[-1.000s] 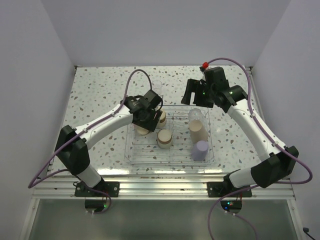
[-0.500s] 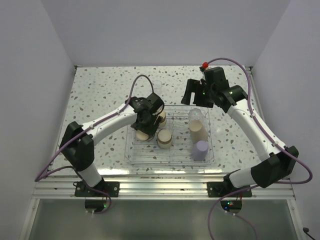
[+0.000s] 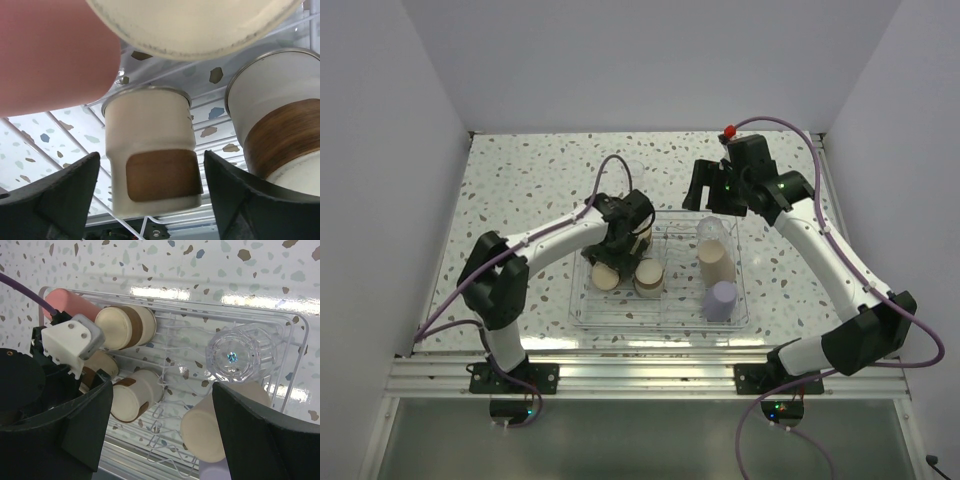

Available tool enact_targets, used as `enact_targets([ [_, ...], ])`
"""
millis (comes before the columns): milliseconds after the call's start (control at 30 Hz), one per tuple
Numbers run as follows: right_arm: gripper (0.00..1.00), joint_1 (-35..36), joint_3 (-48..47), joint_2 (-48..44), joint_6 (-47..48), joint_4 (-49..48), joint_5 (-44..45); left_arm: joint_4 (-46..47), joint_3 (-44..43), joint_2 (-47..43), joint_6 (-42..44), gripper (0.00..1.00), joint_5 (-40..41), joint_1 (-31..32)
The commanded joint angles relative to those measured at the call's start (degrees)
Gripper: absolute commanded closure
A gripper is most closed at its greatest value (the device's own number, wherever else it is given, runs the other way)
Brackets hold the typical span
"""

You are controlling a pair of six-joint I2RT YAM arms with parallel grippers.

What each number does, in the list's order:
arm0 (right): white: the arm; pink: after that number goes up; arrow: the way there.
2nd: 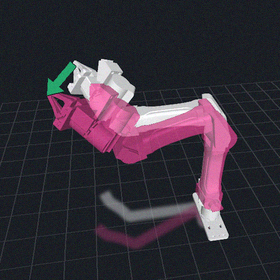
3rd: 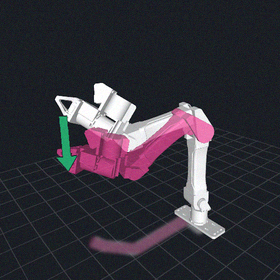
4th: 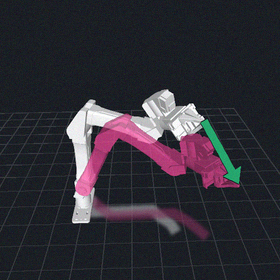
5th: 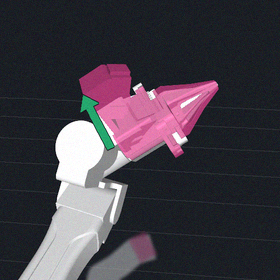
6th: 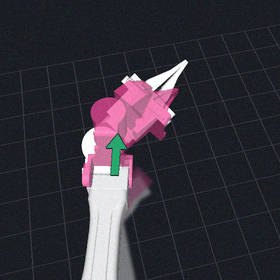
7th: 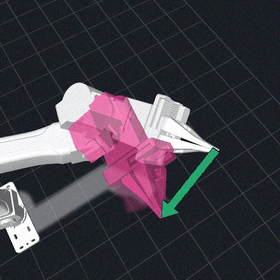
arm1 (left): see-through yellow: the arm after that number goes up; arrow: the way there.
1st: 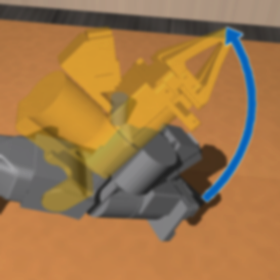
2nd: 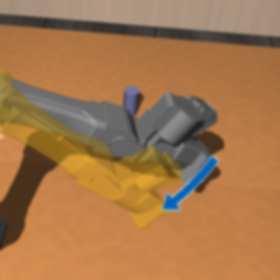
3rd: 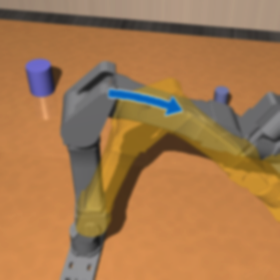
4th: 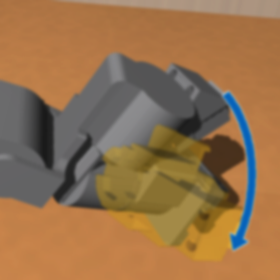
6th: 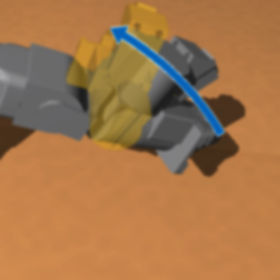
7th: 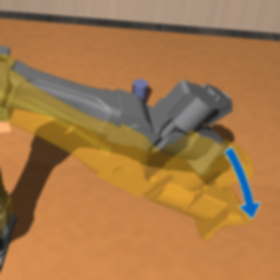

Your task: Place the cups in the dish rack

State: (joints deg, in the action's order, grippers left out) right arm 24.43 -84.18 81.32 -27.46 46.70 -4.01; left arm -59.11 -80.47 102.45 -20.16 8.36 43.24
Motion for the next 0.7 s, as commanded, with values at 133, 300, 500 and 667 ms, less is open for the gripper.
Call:
enact_targets([
  [133, 0.17, 0.18, 0.42, 0.42, 0.92, 0.50, -0.38, -3.11, -7.94, -0.59, -1.02, 0.05, 2.71, 0.00],
  [300, 0.17, 0.27, 0.60, 0.42, 0.83, 0.24, -0.82, -5.66, -13.04, -2.08, -1.63, 0.02, 4.38, 0.00],
  [500, 0.17, 0.19, 0.95, 0.07, 0.92, 0.50, -0.47, -9.97, -12.88, -6.64, -2.34, 0.12, 1.67, 0.00],
  [667, 0.17, 0.18, 2.00, -0.20, 1.01, 0.06, -0.56, -9.97, -4.46, -13.93, -2.16, 0.28, -3.69, 0.00],
])
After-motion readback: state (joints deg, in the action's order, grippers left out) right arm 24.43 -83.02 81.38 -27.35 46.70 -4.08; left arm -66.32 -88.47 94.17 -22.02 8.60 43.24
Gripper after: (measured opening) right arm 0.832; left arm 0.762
